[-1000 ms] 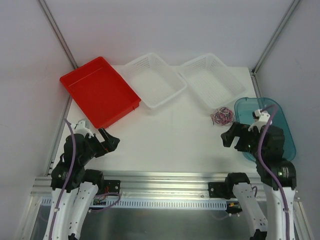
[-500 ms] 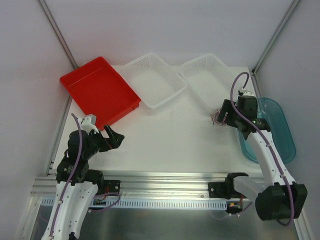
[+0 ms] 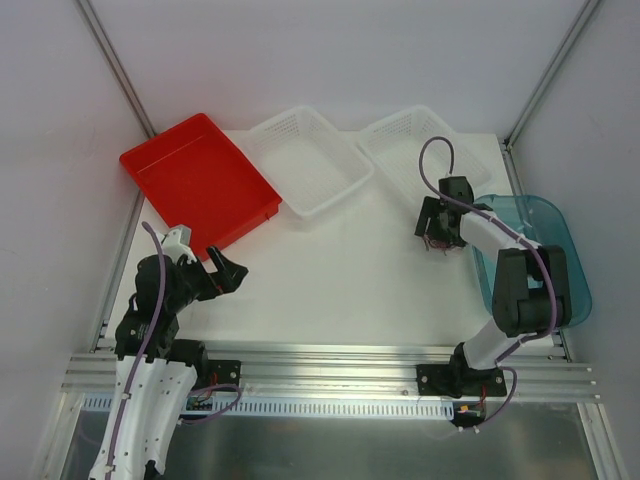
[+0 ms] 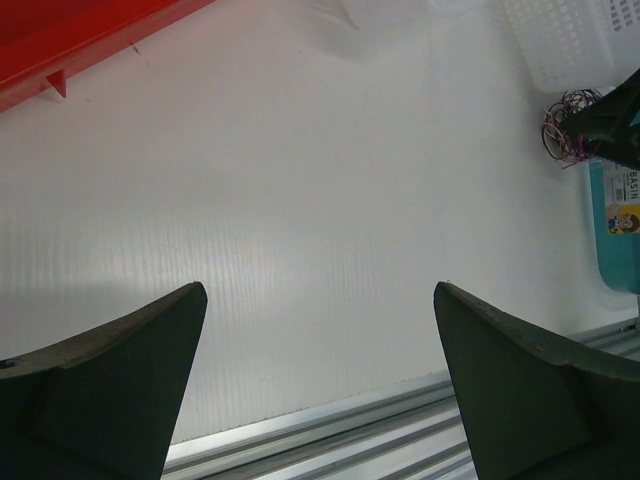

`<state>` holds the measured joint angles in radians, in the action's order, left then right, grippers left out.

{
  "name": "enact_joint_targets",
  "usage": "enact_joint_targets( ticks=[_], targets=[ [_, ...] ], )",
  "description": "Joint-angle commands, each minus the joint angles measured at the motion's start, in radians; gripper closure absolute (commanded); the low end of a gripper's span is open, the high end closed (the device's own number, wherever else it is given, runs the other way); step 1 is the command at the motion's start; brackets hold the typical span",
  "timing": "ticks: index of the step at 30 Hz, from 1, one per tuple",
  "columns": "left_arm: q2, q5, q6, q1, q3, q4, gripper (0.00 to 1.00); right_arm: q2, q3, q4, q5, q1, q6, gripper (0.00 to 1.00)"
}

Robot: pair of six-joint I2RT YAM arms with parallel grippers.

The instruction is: Untangle the cables

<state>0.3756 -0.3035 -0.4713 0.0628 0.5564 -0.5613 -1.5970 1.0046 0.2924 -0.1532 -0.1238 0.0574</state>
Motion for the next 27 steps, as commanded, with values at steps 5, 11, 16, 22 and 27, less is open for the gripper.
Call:
enact_joint_targets(
  ticks=[5,11,16,22,27],
  targets=[
    [0.0,-0.045,0.02,-0.027,-0.01,0.04,0.01,-0.04,0.019,-0.033,-0.051,-0.03,0.027,0.49],
    [0.013,-0.071,0.022,-0.031,-0.013,0.047,0.01,0.057,-0.012,0.033,-0.091,-0.178,0.005,0.98],
    [0.04,-0.115,0.026,-0.031,-0.015,0.058,0.01,0.176,-0.077,0.079,-0.097,-0.432,0.062,0.99],
    [0.086,-0.206,0.034,-0.029,-0.024,0.09,0.01,0.207,-0.067,0.126,-0.131,-0.799,0.153,0.98],
    [0.178,-0.301,0.034,0.003,-0.033,0.118,0.01,0.112,-0.014,0.142,-0.175,-1.008,0.174,0.88]
  ],
)
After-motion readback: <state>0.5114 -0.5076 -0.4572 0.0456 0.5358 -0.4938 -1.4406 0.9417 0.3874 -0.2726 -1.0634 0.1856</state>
